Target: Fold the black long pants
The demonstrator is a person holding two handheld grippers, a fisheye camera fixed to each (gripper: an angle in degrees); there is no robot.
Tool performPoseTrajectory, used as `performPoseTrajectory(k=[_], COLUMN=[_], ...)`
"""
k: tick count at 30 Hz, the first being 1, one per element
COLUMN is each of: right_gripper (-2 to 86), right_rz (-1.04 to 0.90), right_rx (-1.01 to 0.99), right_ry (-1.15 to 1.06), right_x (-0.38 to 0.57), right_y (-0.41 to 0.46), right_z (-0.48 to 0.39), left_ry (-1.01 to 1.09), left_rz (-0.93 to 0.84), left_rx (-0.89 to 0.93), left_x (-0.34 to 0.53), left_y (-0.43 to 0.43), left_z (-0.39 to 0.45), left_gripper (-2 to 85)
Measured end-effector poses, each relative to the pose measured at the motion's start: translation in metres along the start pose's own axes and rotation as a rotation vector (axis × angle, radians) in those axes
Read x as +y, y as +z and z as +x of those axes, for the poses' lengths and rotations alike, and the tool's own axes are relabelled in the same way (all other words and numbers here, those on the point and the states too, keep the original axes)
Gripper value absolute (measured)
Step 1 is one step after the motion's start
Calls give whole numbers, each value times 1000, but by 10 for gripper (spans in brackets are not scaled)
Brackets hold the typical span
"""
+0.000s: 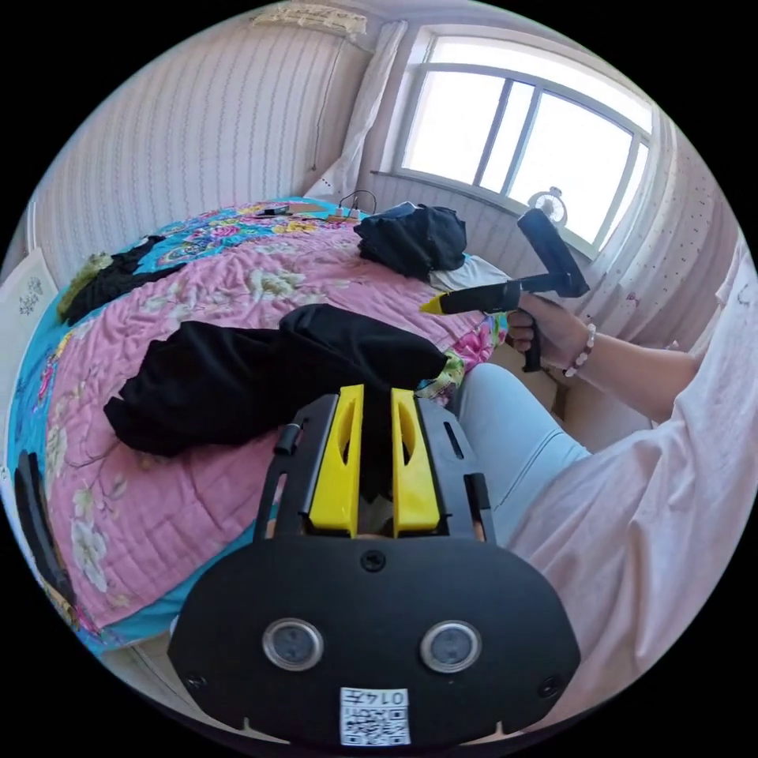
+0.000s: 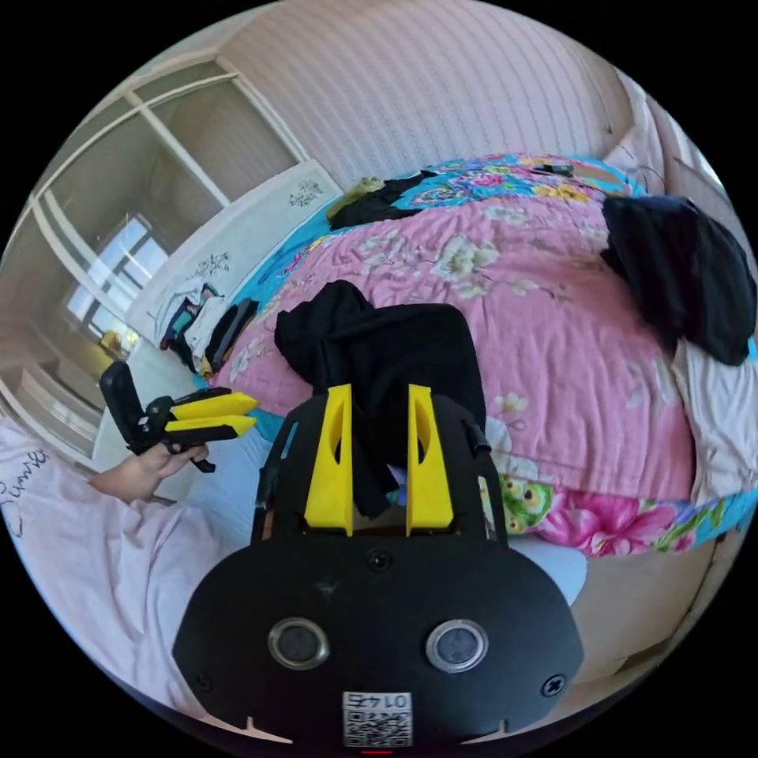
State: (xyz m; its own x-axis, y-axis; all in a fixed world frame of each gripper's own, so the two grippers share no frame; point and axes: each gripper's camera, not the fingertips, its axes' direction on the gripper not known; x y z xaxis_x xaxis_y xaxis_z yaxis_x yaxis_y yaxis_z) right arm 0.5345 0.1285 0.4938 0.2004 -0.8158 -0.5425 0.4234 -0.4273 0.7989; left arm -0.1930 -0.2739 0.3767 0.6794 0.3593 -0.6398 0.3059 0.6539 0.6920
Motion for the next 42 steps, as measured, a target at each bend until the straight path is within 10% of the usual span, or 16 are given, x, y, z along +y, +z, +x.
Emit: performPoseTrajectory(k=[9, 17, 21, 30, 42], right_gripper=[24, 10, 14, 58, 79], right_rz=[-336, -95, 65, 86, -137], right_rx=[-200, -70, 232, 632, 51], right_ry=[-101, -118, -80, 151, -130], right_x=[-13, -22, -26, -21, -33], right_y=[168, 33, -87, -127, 118], right_z=[-50, -20, 15, 79, -39], left_ry=[-268, -356, -468, -342, -567], left_rz=[-8, -73, -424, -148, -114], left_rx=[-301, -391, -341, -188, -257], left_x=[20, -40, -21, 33, 156], left_y=[-40, 13, 81, -52, -126], left_z=[-112, -200, -239, -190, -168], left_gripper=[170, 129, 59, -9, 107])
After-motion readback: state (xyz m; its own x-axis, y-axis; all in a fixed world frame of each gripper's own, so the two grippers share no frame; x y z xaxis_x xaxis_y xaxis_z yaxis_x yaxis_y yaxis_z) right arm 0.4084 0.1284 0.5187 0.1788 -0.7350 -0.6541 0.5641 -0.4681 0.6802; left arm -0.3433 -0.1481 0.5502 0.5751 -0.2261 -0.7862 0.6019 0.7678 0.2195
